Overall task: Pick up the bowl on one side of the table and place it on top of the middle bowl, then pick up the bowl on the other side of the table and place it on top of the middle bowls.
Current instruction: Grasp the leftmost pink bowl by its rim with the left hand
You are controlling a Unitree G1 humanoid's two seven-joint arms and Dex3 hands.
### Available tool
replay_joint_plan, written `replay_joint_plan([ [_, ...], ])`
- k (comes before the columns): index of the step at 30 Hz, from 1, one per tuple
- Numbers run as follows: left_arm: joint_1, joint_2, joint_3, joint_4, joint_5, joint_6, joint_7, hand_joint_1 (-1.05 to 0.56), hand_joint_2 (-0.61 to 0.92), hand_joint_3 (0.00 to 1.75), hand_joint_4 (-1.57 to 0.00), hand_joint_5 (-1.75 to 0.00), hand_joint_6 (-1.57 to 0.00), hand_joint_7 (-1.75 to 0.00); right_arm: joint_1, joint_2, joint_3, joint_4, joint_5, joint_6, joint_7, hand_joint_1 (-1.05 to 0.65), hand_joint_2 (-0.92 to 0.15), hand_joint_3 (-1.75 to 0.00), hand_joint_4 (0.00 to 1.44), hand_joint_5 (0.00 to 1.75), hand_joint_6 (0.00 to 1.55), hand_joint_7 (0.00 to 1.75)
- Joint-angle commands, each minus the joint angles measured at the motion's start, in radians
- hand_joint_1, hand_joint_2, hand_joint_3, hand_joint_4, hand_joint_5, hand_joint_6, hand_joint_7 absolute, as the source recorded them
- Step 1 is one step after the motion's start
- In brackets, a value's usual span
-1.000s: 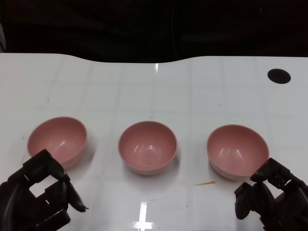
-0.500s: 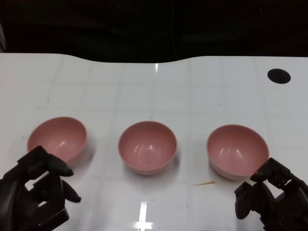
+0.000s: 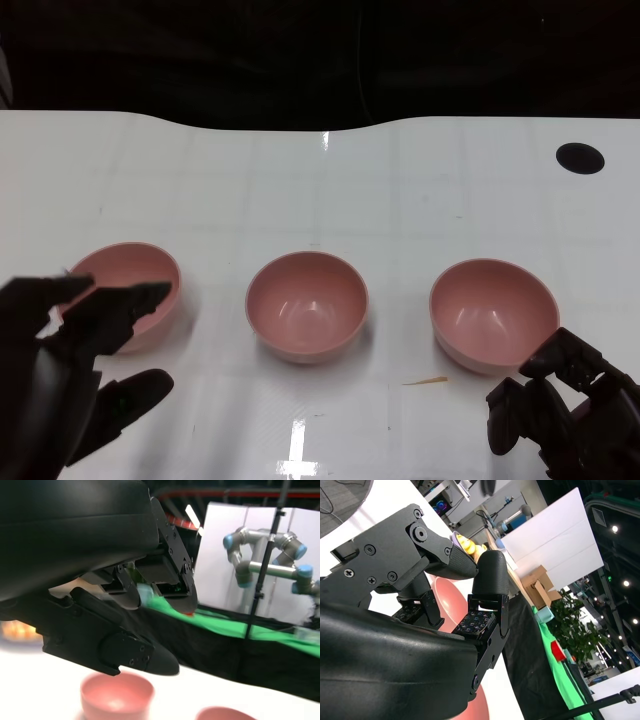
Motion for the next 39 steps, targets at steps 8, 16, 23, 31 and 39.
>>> replay_joint_plan([
  [8,-0.134,0.076,-0.015,-0.075,0.184,0.186,-0.4,-0.87,0.78,0.0,-0.46,-0.09,-0.61,0.0,-0.007,-0.008,-0.005,0.007,-0.007,-0.008,-0.006,-0.1,-0.58,-1.04,0.85,1.67,0.88,1.24],
  [16,-0.257,0.142,-0.03,0.158,0.12,0.199,-0.383,-0.85,0.71,0.0,-0.43,-0.04,-0.52,0.0,-0.011,-0.004,-0.006,0.011,-0.007,-0.009,-0.001,-0.1,-0.56,-1.06,0.86,1.65,0.9,1.23],
  [23,-0.32,0.207,-0.088,0.335,0.066,0.196,-0.347,-0.82,0.87,0.04,-0.39,0.0,-0.49,0.0,-0.014,-0.005,-0.005,0.007,-0.009,0.003,-0.016,-0.1,-0.54,-1.08,0.87,1.66,0.89,1.26],
  [31,-0.444,0.258,-0.2,0.554,0.026,0.175,-0.287,-0.8,0.92,0.09,-0.39,-0.01,-0.53,-0.01,-0.028,-0.009,-0.008,0.032,-0.011,-0.008,-0.001,-0.1,-0.54,-1.09,0.86,1.66,0.88,1.26],
  [39,-0.547,0.27,-0.305,0.752,0.017,0.179,-0.221,-0.8,0.92,0.2,-0.42,-0.01,-0.56,-0.01,-0.029,-0.005,-0.006,0.033,-0.013,-0.007,-0.004,-0.09,-0.56,-1.06,0.86,1.65,0.89,1.24],
])
